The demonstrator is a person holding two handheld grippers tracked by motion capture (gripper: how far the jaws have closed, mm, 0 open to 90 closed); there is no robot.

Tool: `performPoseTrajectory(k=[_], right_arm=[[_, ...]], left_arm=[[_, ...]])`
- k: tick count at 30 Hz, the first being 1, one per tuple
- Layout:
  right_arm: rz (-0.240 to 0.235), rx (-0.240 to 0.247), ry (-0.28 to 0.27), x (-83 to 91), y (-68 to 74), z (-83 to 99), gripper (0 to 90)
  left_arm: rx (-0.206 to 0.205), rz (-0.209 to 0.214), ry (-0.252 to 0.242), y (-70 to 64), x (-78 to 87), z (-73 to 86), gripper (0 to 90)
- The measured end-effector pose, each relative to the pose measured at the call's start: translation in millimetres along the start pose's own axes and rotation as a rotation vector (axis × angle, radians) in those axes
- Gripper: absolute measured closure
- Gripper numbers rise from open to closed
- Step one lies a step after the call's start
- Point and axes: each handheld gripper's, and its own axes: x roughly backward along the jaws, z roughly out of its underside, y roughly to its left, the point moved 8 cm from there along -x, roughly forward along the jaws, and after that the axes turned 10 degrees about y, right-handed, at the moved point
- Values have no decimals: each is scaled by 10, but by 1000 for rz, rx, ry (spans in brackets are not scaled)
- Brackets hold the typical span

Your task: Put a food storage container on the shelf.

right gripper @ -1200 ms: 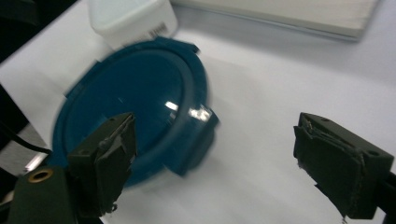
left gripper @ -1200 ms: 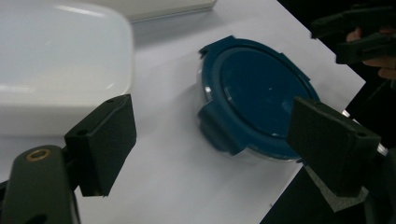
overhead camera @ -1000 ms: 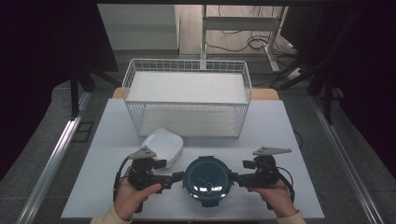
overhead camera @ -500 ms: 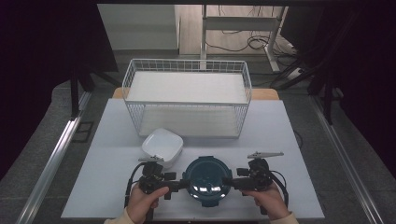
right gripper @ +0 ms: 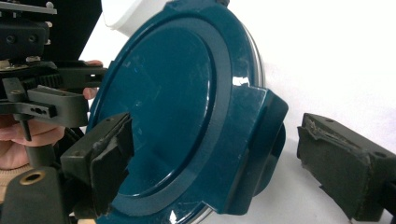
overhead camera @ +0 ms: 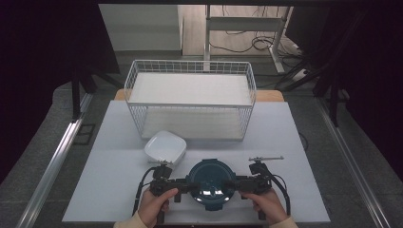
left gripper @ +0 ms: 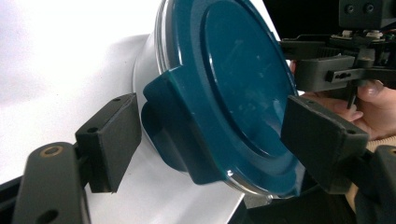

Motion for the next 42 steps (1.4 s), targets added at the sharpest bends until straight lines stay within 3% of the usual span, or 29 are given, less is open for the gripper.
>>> performPoseTrajectory(k=[4, 8, 10, 12, 16, 23, 27, 36, 42], right_arm=[[-41, -15, 15, -48, 2, 16, 118], [-78, -46, 55, -118, 19, 43, 159], [-74, -53, 61, -127, 27, 42, 166], [-66, -61, 45, -90, 15, 27, 226], [-98, -105, 29, -50, -13, 27, 282], [-108, -97, -10, 45, 24, 42, 367], [-131, -111, -27, 101, 42, 69, 407], [-123, -93, -49, 127, 74, 67, 421], [-111, -80, -61, 133, 106, 54, 423]], left_arm=[[18, 44, 0, 7, -47, -13, 247], [26, 32, -2, 32, -47, -13, 288], [29, 32, -4, 39, -37, -9, 314], [36, 27, -6, 35, -35, -5, 322], [53, 31, -1, 24, -17, 4, 334], [57, 25, -14, -24, 36, 32, 377], [64, 42, -19, -42, 72, 41, 405], [62, 37, -32, -54, 116, 16, 425], [39, 19, -36, -66, 144, 10, 425]])
